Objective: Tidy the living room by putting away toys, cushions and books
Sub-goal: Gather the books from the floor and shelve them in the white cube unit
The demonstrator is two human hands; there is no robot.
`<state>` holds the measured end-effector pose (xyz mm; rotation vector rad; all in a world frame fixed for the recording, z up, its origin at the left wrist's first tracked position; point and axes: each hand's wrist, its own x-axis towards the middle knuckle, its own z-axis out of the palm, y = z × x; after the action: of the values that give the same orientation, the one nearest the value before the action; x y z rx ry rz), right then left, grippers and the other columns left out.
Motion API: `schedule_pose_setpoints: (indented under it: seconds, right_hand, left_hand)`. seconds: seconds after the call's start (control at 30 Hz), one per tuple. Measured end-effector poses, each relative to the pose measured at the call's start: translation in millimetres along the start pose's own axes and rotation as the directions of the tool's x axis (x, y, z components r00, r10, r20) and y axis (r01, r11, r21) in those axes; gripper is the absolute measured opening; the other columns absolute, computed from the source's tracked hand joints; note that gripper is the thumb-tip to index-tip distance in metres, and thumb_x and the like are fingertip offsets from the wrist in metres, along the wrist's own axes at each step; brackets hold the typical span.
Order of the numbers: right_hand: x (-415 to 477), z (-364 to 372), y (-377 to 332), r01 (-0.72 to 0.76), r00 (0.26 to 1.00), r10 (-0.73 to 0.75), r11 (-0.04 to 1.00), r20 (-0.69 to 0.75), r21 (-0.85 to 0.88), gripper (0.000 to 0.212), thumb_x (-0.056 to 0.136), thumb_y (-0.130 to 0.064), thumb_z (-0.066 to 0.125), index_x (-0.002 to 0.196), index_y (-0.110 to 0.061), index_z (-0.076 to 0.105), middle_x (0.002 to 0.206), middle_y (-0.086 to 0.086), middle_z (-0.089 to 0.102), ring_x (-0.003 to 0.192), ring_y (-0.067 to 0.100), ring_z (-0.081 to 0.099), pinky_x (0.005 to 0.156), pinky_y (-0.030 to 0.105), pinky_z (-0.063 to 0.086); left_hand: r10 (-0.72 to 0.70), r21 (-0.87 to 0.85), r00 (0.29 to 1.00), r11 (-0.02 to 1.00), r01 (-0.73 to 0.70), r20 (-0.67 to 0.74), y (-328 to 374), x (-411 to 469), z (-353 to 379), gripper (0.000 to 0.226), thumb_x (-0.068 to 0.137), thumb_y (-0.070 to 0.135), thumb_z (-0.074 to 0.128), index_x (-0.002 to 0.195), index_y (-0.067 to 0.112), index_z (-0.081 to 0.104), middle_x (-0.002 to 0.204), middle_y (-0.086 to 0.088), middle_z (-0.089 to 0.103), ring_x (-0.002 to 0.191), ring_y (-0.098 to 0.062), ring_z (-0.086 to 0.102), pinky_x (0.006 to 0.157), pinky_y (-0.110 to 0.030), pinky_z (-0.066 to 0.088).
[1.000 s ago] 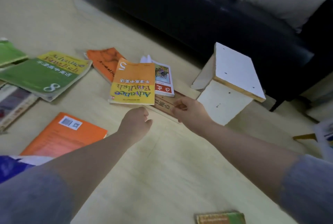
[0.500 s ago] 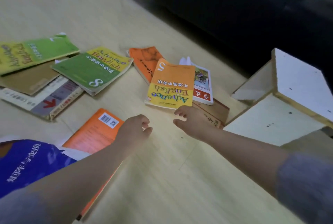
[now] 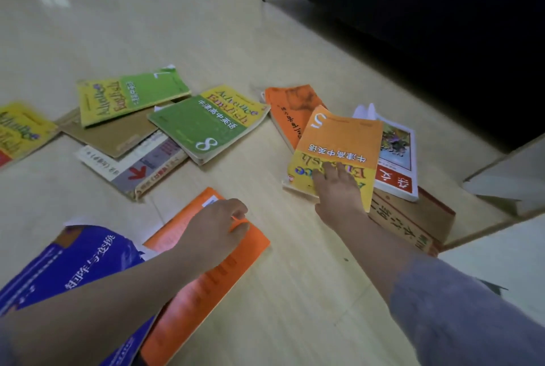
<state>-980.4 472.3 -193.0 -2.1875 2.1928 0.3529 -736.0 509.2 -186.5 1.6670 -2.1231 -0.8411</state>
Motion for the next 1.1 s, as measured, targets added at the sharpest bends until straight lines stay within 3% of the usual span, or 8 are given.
schedule_pose_setpoints:
  seconds: [0.23,0.4,0.53,0.6,0.7,0.8,0.97,1.1]
  right_hand:
    - [14.0,21.7,6.6,-0.032,0.999,0.033,0.999,0.003,-0.024,0.066,0.093,-0.002,0.047,0.151,-0.008,0.015,0.160,0.016,0.011,0.147,0.037,0.013,0.110,0.044,0.033]
    - [17.2,33.1,12.1,0.008,1.000,-0.009,0.998,-0.017,-0.070,0.067,0.097,-0.016,0.048,0.152,-0.010,0.010,0.160,0.015,0.009,0.147,0.036,0.013,0.106,0.041,0.039]
    - [17.2,42.3,12.3,0.001,0.999,-0.006,0.994,-0.043,-0.107,0.068,0.099,-0.022,0.046,0.153,-0.010,0.006,0.160,0.015,0.007,0.147,0.035,0.011,0.107,0.040,0.038]
    - [18.8,48.5,11.1,-0.010,0.999,0.004,0.991,-0.047,-0.133,0.070,0.097,-0.024,0.049,0.153,-0.009,0.010,0.159,0.017,0.012,0.146,0.037,0.015,0.105,0.039,0.040]
    - [19.2,50.1,9.6,-0.059,0.997,0.052,0.989,-0.061,-0.134,0.070,0.088,-0.025,0.063,0.148,-0.009,0.031,0.153,0.018,0.032,0.140,0.038,0.033,0.094,0.039,0.049]
    - [19.6,53.8,9.9,-0.027,0.997,0.019,0.993,-0.072,-0.115,0.069,0.093,-0.021,0.055,0.152,-0.009,0.021,0.157,0.017,0.022,0.144,0.037,0.023,0.101,0.039,0.044]
    - [21.0,54.3,15.5,0.024,0.998,-0.030,0.994,-0.056,-0.106,0.068,0.100,-0.019,0.041,0.153,-0.011,0.000,0.161,0.013,0.002,0.148,0.034,0.006,0.109,0.037,0.035]
    - [19.5,50.2,14.9,0.020,0.999,-0.024,0.995,-0.045,-0.100,0.071,0.099,-0.020,0.044,0.153,-0.013,-0.001,0.161,0.012,0.002,0.148,0.032,0.008,0.107,0.036,0.037]
  left_hand:
    - [-0.046,0.133,0.998,0.990,0.052,-0.048,-14.9,21.6,-7.9,0.024,0.089,0.025,0.060,0.112,0.017,0.060,0.111,0.001,0.062,0.101,-0.017,0.059,0.087,-0.030,0.046]
    - [-0.005,0.265,0.996,0.964,0.029,-0.090,-14.7,55.0,-12.2,0.030,0.088,0.022,0.061,0.119,0.018,0.061,0.115,-0.003,0.061,0.099,-0.022,0.059,0.085,-0.029,0.042]
    - [0.049,0.341,0.991,0.940,-0.004,-0.124,-17.9,83.0,-17.8,0.038,0.087,0.019,0.063,0.123,0.011,0.059,0.121,-0.006,0.056,0.111,-0.026,0.052,0.089,-0.033,0.043]
    - [0.075,0.419,0.985,0.908,-0.003,-0.156,-24.7,101.4,-21.0,0.045,0.085,0.021,0.066,0.125,0.006,0.055,0.129,-0.012,0.052,0.116,-0.031,0.049,0.096,-0.040,0.043]
    - [-0.015,0.518,0.986,0.849,0.100,-0.165,-40.1,127.8,-27.0,0.047,0.083,0.026,0.067,0.121,0.003,0.051,0.125,-0.018,0.051,0.115,-0.035,0.048,0.097,-0.044,0.041]
    - [-0.096,0.571,0.985,0.805,0.161,-0.142,-51.8,139.3,-26.9,0.049,0.082,0.029,0.069,0.121,0.004,0.051,0.122,-0.017,0.052,0.116,-0.034,0.047,0.099,-0.046,0.040]
    - [-0.078,0.621,0.985,0.768,0.160,-0.157,-60.2,143.8,-16.7,0.043,0.083,0.025,0.067,0.119,0.005,0.054,0.118,-0.015,0.053,0.115,-0.034,0.047,0.099,-0.051,0.040]
    - [-0.069,0.750,0.982,0.638,0.178,-0.174,-62.9,142.2,-20.3,0.039,0.089,0.013,0.054,0.128,0.011,0.047,0.127,-0.012,0.050,0.122,-0.039,0.042,0.110,-0.056,0.023]
